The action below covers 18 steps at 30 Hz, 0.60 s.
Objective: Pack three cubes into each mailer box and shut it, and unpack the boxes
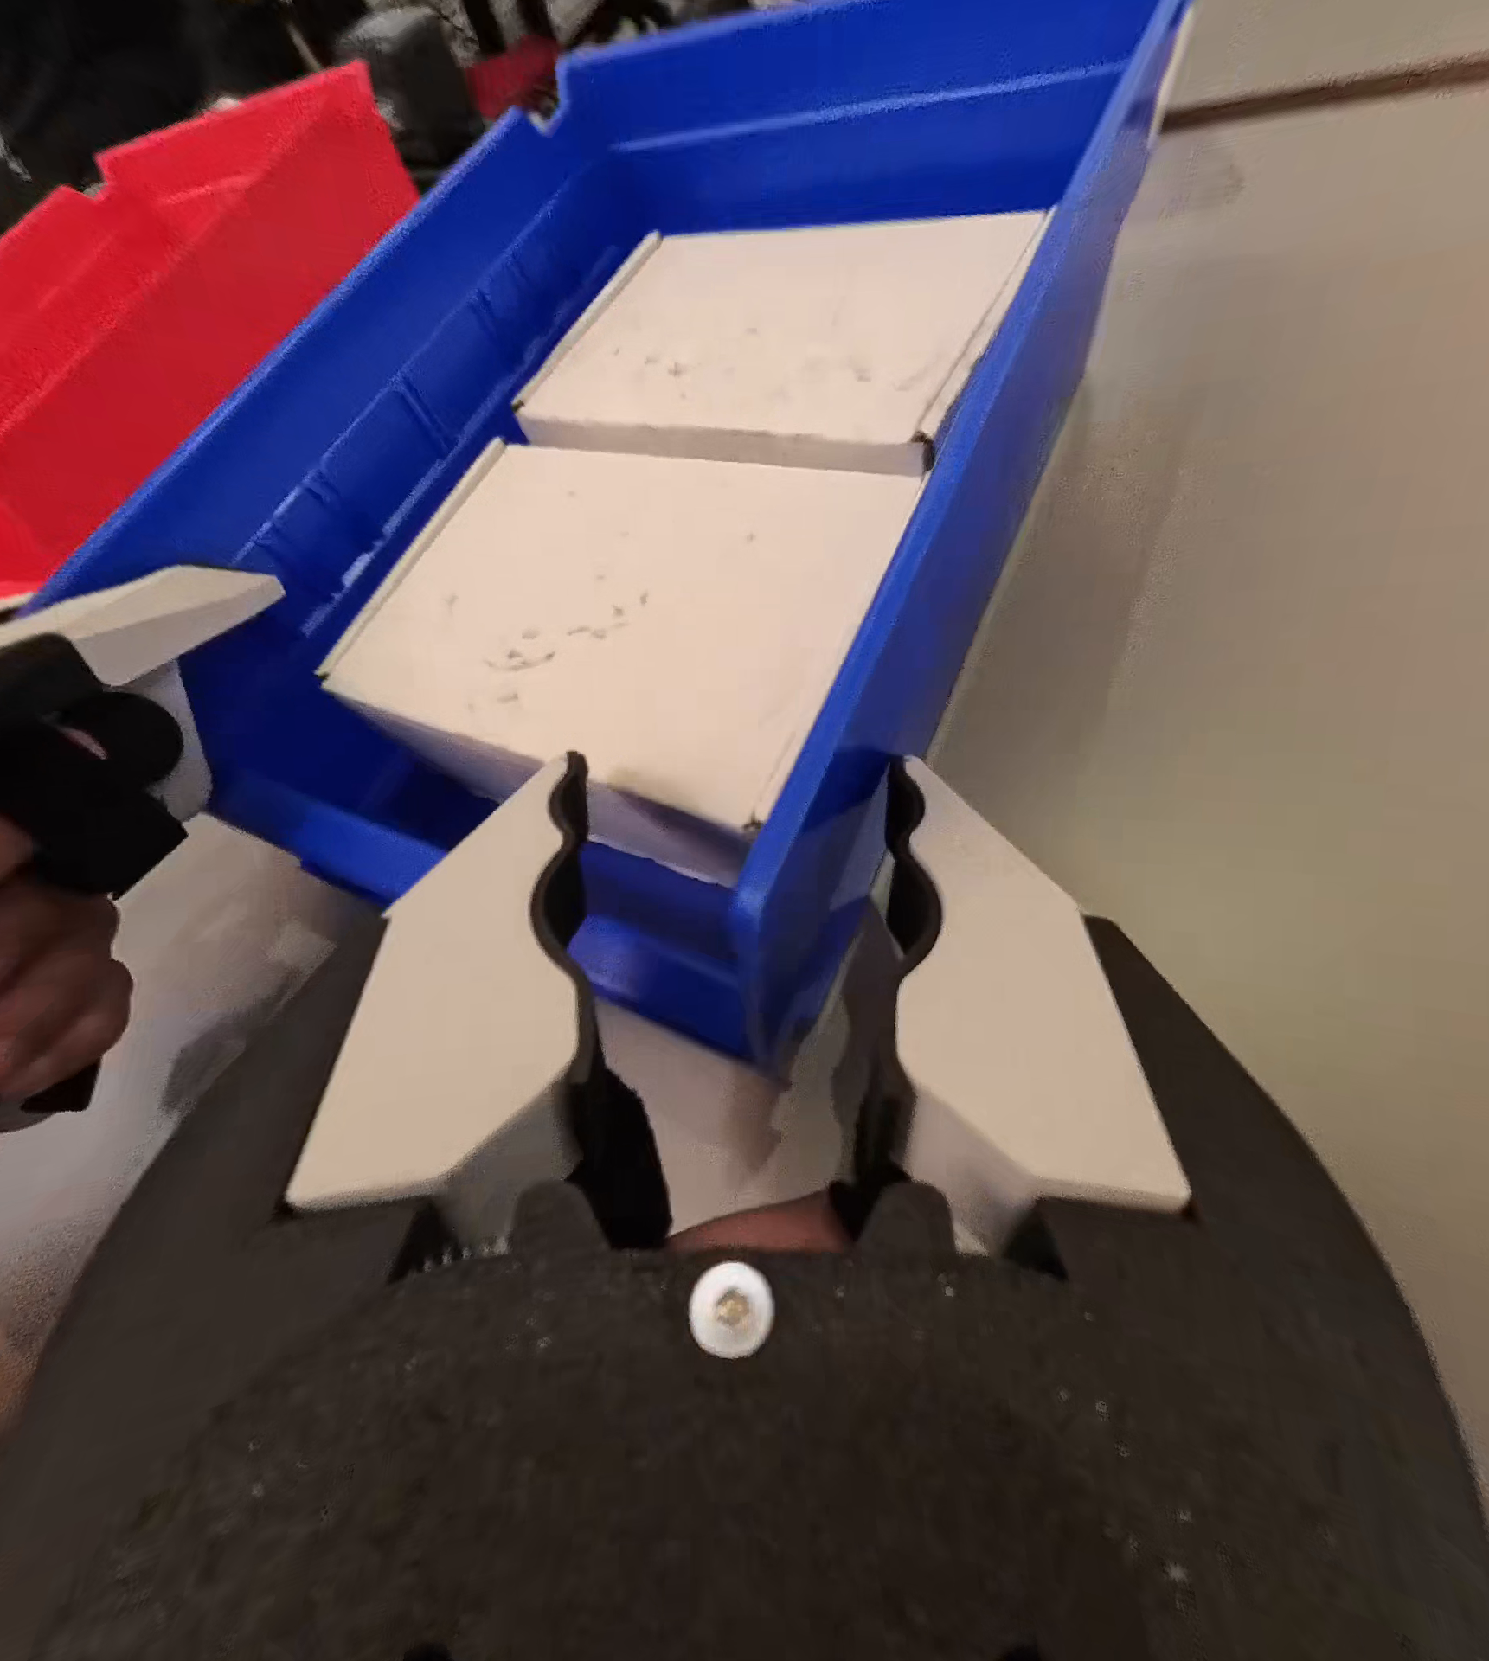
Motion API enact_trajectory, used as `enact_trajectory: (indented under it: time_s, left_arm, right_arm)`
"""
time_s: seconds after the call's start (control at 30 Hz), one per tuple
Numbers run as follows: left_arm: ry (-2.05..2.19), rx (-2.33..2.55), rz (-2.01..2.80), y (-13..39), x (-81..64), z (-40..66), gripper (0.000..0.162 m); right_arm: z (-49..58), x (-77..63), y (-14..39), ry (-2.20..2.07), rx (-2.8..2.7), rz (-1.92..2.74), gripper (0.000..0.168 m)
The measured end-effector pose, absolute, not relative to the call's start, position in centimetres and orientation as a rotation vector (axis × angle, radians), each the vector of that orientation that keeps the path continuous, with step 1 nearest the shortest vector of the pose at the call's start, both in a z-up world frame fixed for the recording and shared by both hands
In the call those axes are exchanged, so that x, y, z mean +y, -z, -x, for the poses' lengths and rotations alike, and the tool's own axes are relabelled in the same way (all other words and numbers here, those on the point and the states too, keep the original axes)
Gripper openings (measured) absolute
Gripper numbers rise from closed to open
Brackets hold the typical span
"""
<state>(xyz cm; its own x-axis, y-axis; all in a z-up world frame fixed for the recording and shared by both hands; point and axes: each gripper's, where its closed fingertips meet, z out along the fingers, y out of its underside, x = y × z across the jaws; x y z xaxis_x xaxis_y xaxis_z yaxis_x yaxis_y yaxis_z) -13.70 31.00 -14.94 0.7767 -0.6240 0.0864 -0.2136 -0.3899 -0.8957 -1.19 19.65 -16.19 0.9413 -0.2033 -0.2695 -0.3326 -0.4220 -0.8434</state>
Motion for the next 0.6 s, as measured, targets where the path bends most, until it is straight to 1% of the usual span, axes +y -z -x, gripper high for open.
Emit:
enact_trajectory:
  time_s: [0.13,0.17,0.2,0.23,0.27,0.3,0.37,0.4,0.43,0.47,0.57,0.6]
  left_arm:
    - [0.462,0.724,1.951,15.0,33.4,14.8,0.004]
    - [0.484,0.745,1.96,15.0,33.5,14.7,0.004]
    - [0.519,0.757,1.968,14.8,33.4,14.8,0.01]
    - [0.56,0.773,1.979,14.5,32.8,15.0,0.041]
    - [0.6,0.79,1.986,13.8,32.0,15.4,0.061]
    - [0.633,0.805,1.96,12.6,31.1,16.4,0.06]
    - [0.61,0.736,1.826,8.9,31.3,20.4,0.043]
    - [0.57,0.663,1.764,7.1,32.5,23.4,0.038]
    - [0.521,0.585,1.749,6.2,34.5,26.7,0.037]
    - [0.475,0.53,1.78,6.4,36.8,29.9,0.041]
    - [0.329,0.49,1.957,10.0,43.4,37.6,0.074]
    - [0.314,0.491,1.991,11.1,44.8,39.0,0.078]
  right_arm:
    - [2.5,22.1,14.8,-0.135,0.336,1.989,0.066]
    - [2.6,22.2,14.7,-0.113,0.334,1.988,0.068]
    - [2.8,22.3,14.6,-0.093,0.322,1.989,0.068]
    - [3.0,22.1,14.6,-0.074,0.313,1.989,0.068]
    - [3.0,21.7,14.7,-0.049,0.309,1.989,0.068]
    - [3.1,21.2,14.8,-0.02,0.306,1.992,0.068]
    - [2.9,19.9,15.0,0.066,0.29,1.996,0.068]
    - [2.8,19.5,14.7,0.124,0.271,1.99,0.068]
    - [3.1,19.2,14.3,0.186,0.228,1.979,0.069]
    - [4.0,19.2,13.6,0.251,0.145,1.958,0.072]
    - [9.0,20.4,11.9,0.341,-0.021,1.899,0.072]
    - [11.4,21.2,11.7,0.291,-0.024,1.881,0.07]
